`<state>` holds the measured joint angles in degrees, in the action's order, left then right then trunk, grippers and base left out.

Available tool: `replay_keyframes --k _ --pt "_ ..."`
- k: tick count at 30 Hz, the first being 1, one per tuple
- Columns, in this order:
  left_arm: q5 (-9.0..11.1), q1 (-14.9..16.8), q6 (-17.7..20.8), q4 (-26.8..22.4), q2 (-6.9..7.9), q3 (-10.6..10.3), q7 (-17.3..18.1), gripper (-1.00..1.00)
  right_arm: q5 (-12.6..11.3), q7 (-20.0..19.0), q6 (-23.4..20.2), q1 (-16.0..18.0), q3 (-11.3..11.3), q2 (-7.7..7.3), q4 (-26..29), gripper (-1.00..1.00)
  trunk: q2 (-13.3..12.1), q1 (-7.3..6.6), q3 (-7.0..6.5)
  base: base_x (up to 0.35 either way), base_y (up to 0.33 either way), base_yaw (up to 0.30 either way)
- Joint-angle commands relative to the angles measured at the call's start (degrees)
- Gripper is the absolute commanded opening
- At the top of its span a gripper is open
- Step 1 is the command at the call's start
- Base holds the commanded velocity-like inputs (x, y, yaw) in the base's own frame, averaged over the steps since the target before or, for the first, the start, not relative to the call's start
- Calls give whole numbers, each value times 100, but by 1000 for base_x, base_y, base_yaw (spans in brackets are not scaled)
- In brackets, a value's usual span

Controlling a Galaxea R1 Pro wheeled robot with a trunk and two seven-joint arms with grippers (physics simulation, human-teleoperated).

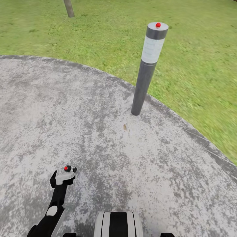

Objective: In the garden, pick up the pesticide atomizer on the floor and spray pesticide onto both trees until each tree trunk is fully covered.

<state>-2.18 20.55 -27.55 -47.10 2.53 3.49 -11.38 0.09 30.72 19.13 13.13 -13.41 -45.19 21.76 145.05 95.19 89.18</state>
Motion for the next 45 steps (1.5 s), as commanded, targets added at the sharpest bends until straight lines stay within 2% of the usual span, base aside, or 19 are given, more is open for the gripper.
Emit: replay_keyframes --k 1,4,8,10,16,23,27,31,37,45 --pt "-23 2 -13 0 0 -6 -36 100 0 -5 29 4 -17 2 -5 100 2 2 26 0 0 0" --pt "-14 2 -13 -9 -4 -6 -38 100 0 -5 29 5 -20 2 -5 100 2 2 26 0 0 0" --pt "158 2 -13 -15 -7 -6 -39 100 -3 -6 29 4 -20 2 -5 100 4 4 48 0 0 0" --pt "266 2 -13 -21 -7 -6 -35 100 -2 -5 29 5 -20 2 -5 100 6 9 92 0 0 0" --pt "383 2 -13 -32 -7 -6 -33 100 0 -4 29 5 -19 2 -5 100 12 20 181 0 0 0" --pt "401 2 -13 -43 -15 -13 -31 100 -1 -4 29 4 -21 2 -5 100 16 27 247 0 0 0" --pt "404 2 -13 -44 -16 -14 -31 100 0 -7 29 4 -19 2 -5 100 21 38 336 0 0 0" --pt "409 4 -17 -49 -16 -14 -31 100 0 -7 29 5 -19 2 -5 100 21 38 336 0 0 0" --pt "411 9 -22 -114 -23 -15 -31 100 0 -6 29 5 -21 2 -5 100 27 48 424 0 0 0" --pt "411 11 -22 -124 -25 -15 -31 100 0 -4 29 5 -18 2 -5 100 27 48 424 4 0 0"
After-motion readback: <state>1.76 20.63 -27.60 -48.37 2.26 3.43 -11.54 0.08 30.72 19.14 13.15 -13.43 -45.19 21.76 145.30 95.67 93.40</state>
